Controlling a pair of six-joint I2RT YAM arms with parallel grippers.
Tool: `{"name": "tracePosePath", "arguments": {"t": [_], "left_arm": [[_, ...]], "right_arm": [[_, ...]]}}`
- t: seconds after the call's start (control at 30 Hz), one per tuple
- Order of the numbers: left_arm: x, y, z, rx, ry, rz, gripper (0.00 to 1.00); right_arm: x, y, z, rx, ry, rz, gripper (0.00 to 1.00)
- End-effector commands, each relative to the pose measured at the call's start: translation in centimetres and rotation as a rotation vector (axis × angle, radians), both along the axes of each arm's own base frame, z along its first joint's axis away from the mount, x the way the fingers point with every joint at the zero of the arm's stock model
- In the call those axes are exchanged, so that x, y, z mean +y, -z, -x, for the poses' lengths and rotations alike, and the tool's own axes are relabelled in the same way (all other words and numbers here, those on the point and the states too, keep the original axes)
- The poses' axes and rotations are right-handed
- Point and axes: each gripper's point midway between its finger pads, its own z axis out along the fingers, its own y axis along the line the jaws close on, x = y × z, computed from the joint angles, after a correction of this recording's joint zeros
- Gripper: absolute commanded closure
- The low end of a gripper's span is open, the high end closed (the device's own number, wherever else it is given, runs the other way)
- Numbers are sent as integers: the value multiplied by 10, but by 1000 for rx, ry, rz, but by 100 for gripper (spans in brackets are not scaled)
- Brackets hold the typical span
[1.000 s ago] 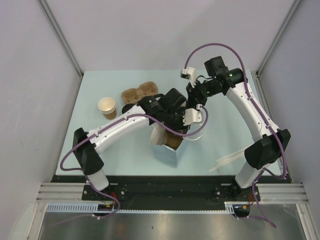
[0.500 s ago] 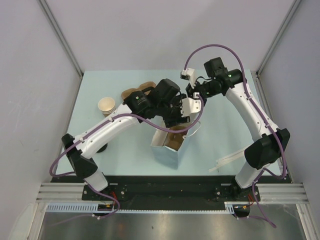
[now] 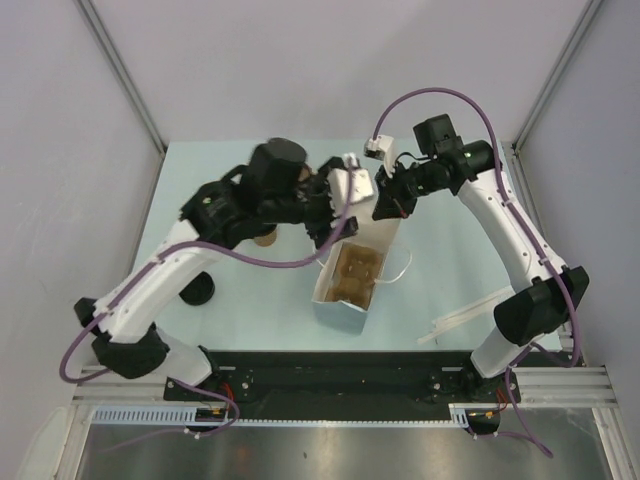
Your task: Pack the takeout coffee
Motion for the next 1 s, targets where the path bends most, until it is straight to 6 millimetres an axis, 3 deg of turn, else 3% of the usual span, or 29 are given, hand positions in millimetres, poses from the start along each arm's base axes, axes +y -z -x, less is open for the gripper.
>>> {"name": "tracePosePath", "arguments": {"t": [0.0, 0.03, 0.1, 0.13, 0.2, 0.3, 0.33, 0.4, 0.43, 0.67, 0.97], "left_arm": [[25, -116, 20, -61, 12, 376, 20], [41, -127, 16, -83, -25, 414, 19], [53, -144, 12, -111, -59, 488, 14], [64, -139, 0, -110, -109, 493, 13], [80, -143, -2, -116, -145, 528, 9], [103, -121, -18, -71, -214, 502, 8], [114, -102, -30, -46, -256, 477, 8], [125, -86, -36, -45, -287, 460, 7], [133, -66, -47, -20, -330, 433, 6], [169, 14, -82, 122, -557, 270, 0], [196, 95, -121, 218, -766, 61, 0]], "right_arm": [[2, -32, 16, -103, -42, -56, 100], [2, -33, 19, -109, -45, -54, 100], [2, -35, 25, -123, -49, -49, 100], [2, -37, 28, -127, -53, -48, 100], [0, -39, 37, -132, -53, -46, 100], [0, -41, 53, -140, -65, -41, 100], [2, -38, 60, -139, -77, -31, 100], [2, -38, 60, -164, -65, -24, 100], [1, -40, 63, -159, -50, -30, 100], [2, -29, 59, -108, -5, -22, 100], [4, -14, 46, -79, 17, 4, 100]]}}
